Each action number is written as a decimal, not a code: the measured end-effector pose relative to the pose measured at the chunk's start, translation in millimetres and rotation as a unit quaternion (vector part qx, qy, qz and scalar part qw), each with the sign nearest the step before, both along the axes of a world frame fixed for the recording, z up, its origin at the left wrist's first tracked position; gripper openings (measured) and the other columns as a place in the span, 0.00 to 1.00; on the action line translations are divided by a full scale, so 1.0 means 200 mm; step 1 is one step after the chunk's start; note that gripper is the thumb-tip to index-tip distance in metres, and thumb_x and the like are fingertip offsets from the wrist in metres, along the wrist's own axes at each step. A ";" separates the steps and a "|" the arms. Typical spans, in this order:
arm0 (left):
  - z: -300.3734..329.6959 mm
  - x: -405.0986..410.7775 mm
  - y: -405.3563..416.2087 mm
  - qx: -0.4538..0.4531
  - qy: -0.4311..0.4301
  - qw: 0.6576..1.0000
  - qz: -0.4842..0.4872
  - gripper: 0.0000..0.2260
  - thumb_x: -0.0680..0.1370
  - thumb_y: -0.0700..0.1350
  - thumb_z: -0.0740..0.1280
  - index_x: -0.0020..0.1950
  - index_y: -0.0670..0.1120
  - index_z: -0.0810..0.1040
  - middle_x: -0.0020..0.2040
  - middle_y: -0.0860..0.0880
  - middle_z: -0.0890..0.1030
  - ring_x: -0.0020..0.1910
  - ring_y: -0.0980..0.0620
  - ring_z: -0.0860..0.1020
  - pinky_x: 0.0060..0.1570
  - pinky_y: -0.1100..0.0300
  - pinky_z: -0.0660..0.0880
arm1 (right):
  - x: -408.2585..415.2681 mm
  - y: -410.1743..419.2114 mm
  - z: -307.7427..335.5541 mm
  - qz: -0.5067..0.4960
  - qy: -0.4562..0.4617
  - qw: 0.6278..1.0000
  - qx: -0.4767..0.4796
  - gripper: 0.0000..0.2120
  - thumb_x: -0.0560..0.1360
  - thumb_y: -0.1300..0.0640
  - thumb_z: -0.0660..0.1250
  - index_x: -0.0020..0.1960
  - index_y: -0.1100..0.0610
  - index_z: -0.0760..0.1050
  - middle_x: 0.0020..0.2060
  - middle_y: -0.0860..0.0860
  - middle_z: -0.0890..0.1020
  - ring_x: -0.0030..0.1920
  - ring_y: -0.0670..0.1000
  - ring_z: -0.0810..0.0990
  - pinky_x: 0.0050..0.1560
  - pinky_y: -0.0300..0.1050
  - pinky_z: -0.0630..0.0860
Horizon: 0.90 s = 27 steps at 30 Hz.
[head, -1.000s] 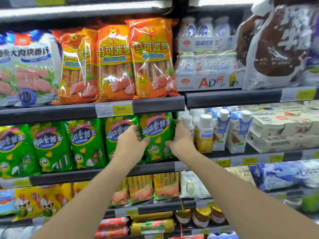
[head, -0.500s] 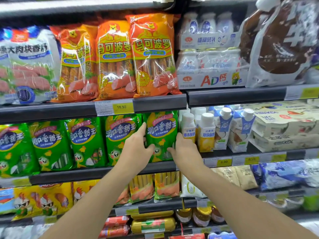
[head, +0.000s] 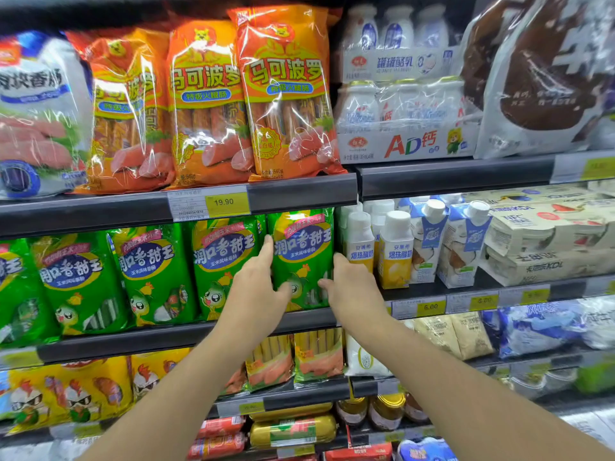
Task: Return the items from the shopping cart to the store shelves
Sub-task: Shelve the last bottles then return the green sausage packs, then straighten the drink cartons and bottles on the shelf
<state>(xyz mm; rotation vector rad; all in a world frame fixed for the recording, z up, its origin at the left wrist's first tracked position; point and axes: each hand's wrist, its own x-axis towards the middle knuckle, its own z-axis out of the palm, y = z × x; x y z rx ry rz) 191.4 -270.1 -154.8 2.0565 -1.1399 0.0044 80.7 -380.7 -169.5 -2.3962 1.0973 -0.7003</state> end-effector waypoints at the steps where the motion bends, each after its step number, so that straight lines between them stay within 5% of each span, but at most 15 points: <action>1: 0.00 0.00 0.00 0.012 -0.005 1.000 -0.001 0.41 0.77 0.43 0.71 0.82 0.50 0.48 0.59 0.50 0.76 0.55 0.51 0.78 0.57 0.54 0.78 | 0.01 0.00 0.00 0.003 -0.002 1.000 0.000 0.09 0.79 0.54 0.66 0.48 0.57 0.66 0.42 0.53 0.76 0.42 0.55 0.74 0.41 0.48 0.70; 4: 0.02 0.00 0.00 0.022 -0.017 1.000 0.008 0.40 0.78 0.45 0.70 0.82 0.48 0.47 0.60 0.49 0.76 0.55 0.52 0.76 0.55 0.58 0.76 | 0.02 0.01 -0.01 0.005 -0.022 1.000 0.008 0.09 0.78 0.54 0.67 0.50 0.58 0.69 0.42 0.53 0.77 0.44 0.55 0.76 0.43 0.49 0.74; 9: -0.01 -0.03 0.02 0.076 -0.009 0.997 -0.019 0.44 0.79 0.46 0.68 0.81 0.52 0.37 0.48 0.49 0.76 0.39 0.55 0.74 0.38 0.63 0.70 | 0.03 0.02 -0.02 -0.003 -0.025 0.999 0.021 0.10 0.78 0.54 0.66 0.55 0.58 0.70 0.45 0.55 0.79 0.46 0.56 0.77 0.45 0.50 0.76; 14: -0.04 -0.02 0.08 0.032 0.017 0.999 -0.020 0.36 0.78 0.46 0.69 0.80 0.48 0.54 0.74 0.49 0.68 0.71 0.50 0.69 0.71 0.52 0.69 | -0.04 0.03 -0.03 0.034 -0.008 0.998 0.052 0.22 0.77 0.53 0.68 0.68 0.57 0.67 0.58 0.55 0.79 0.58 0.56 0.78 0.58 0.50 0.77; 18: 0.01 -0.08 0.12 0.023 -0.145 0.988 -0.054 0.24 0.79 0.47 0.67 0.75 0.46 0.66 0.67 0.50 0.70 0.68 0.51 0.68 0.68 0.58 0.66 | -0.14 0.00 0.00 0.040 0.071 0.996 -0.030 0.22 0.77 0.52 0.67 0.70 0.54 0.69 0.64 0.53 0.78 0.63 0.54 0.77 0.61 0.53 0.76; 23: 0.02 -0.14 0.09 0.237 -0.226 0.931 -0.160 0.26 0.79 0.57 0.63 0.73 0.47 0.66 0.68 0.46 0.71 0.67 0.45 0.68 0.66 0.50 0.69 | -0.31 0.05 0.04 0.024 0.127 0.983 -0.132 0.18 0.78 0.51 0.64 0.66 0.55 0.72 0.62 0.52 0.76 0.64 0.54 0.73 0.60 0.52 0.75; 27: -0.02 -0.18 0.09 0.271 -0.282 0.904 -0.171 0.24 0.78 0.59 0.61 0.69 0.47 0.70 0.65 0.45 0.73 0.65 0.43 0.69 0.63 0.49 0.70 | -0.48 0.05 0.02 -0.006 0.191 0.963 -0.193 0.21 0.78 0.48 0.63 0.68 0.54 0.71 0.63 0.51 0.74 0.64 0.53 0.71 0.63 0.47 0.72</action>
